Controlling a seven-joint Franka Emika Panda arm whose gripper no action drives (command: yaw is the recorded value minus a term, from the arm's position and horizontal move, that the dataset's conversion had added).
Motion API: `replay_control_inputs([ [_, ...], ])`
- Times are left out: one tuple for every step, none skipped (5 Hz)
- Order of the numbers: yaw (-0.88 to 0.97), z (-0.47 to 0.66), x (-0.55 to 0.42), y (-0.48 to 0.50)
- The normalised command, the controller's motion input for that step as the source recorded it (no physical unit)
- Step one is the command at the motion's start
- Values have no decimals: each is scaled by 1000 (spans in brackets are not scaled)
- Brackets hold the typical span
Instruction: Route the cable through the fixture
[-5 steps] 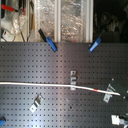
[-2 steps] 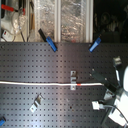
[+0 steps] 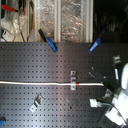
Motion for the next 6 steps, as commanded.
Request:
replay_control_inputs([
  [-3, 9, 0, 0],
  [-43, 140, -555, -598],
  [0, 0, -38, 26],
  [280, 7, -742, 20],
  [0, 0, -34, 26],
  [323, 5, -462, 235],
])
